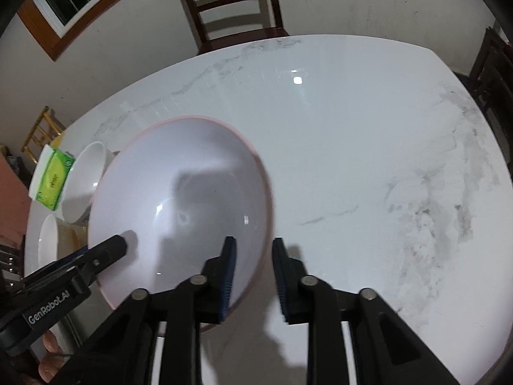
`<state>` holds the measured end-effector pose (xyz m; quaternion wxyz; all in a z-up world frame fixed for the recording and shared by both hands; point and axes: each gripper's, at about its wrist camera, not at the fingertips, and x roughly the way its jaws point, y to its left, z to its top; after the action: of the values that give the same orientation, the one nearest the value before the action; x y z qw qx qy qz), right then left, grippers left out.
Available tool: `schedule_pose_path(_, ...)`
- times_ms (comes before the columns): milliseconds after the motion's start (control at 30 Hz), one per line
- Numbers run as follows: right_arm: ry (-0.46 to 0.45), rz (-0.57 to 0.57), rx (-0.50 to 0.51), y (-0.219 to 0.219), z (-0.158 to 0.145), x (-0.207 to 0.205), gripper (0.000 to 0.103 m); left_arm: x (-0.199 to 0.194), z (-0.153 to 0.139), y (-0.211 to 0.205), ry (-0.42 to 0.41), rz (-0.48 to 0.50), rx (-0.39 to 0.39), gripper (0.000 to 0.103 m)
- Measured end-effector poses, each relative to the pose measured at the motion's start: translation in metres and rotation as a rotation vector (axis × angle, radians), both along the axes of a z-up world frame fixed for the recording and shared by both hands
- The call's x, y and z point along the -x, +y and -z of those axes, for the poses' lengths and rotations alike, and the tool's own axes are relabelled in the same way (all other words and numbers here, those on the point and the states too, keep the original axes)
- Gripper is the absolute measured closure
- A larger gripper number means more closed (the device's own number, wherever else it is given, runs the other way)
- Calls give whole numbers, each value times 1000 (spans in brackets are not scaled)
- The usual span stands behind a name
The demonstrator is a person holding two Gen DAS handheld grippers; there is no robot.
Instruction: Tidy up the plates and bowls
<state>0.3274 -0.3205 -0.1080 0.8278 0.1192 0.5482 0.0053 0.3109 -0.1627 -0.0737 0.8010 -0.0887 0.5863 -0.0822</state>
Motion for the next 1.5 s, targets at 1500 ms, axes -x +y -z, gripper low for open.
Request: schedule_pose_path(1500, 40, -101, -30, 104, -10, 206, 84, 214, -16, 110, 23, 1, 1, 89)
